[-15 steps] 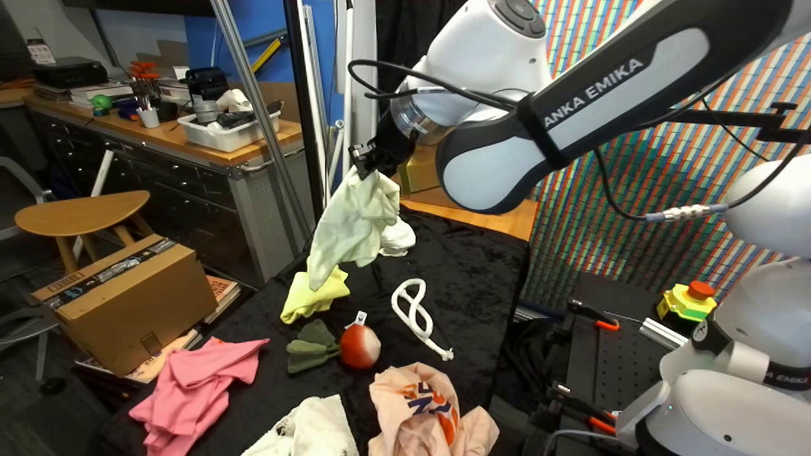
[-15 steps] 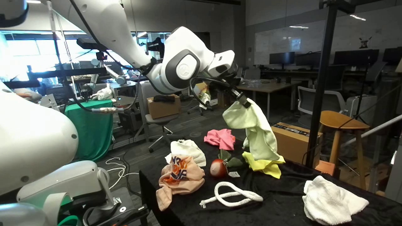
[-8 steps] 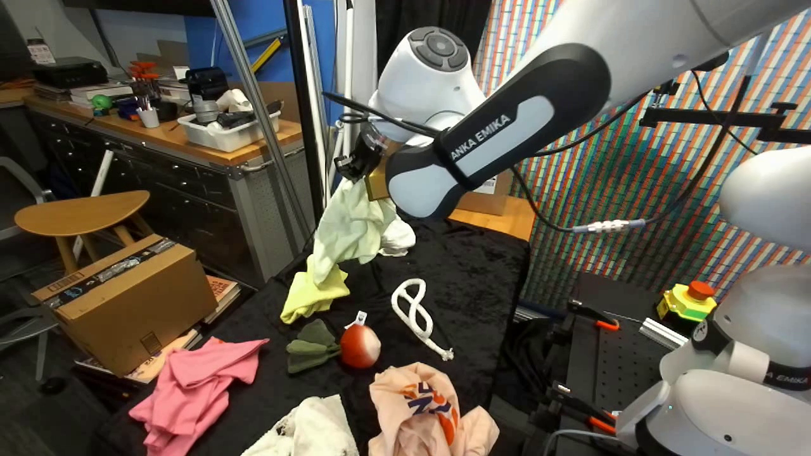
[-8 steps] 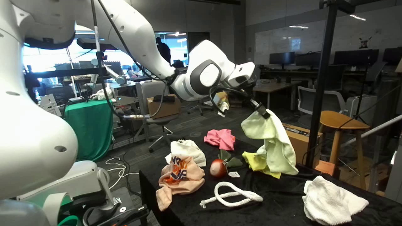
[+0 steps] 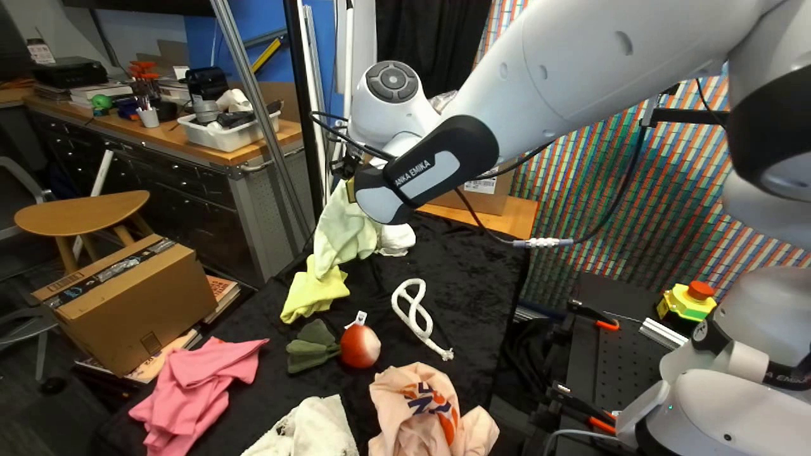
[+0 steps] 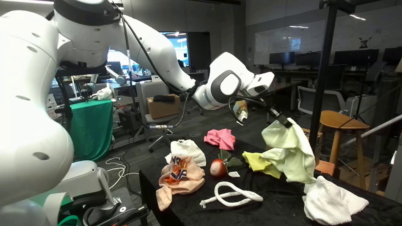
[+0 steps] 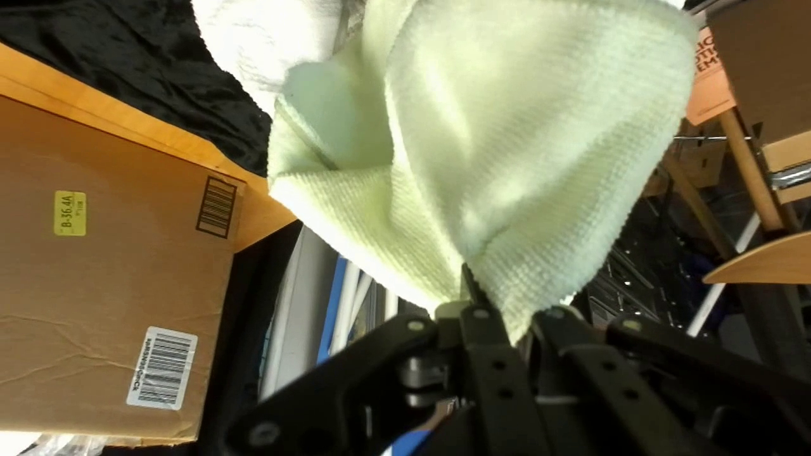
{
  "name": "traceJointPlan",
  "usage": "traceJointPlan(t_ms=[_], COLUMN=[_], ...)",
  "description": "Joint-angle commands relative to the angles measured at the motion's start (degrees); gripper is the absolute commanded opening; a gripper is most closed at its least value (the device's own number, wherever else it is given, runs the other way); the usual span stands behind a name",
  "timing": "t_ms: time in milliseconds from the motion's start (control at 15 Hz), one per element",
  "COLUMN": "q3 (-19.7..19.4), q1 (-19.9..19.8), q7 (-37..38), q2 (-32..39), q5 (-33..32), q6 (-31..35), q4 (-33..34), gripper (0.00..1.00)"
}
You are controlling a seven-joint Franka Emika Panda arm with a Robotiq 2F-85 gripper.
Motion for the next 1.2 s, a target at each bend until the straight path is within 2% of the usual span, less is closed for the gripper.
traceJointPlan(t_ms=[0, 67, 133, 400, 533, 600, 667, 867, 1133], q3=[1.83, 2.20, 3.37, 3.81, 5.47, 7.94, 9.73, 13.59, 17.91], q1=[-4.42, -5.03, -6.02, -6.04, -5.80, -6.17, -6.14, -3.84, -2.62], q7=[0.54, -0.03, -1.18, -1.29, -3.54, -6.43, -8.83, -14.97, -22.68], q2=[-3.62, -3.91, -3.42, -4.32, -2.16, 0.63, 2.56, 7.55, 13.92], q5=[1.73, 1.55, 1.40, 1.43, 1.41, 1.61, 1.64, 2.29, 2.49], q6=[-1.98, -2.45, -2.78, -4.06, -4.25, -3.32, -3.49, -3.14, -7.16], q4=[6.18, 6.87, 7.46, 8.05, 7.08, 6.14, 5.38, 1.51, -2.87], gripper=[0.34, 0.37, 0.46, 0.75, 0.91, 0.97, 1.00, 1.00, 1.00])
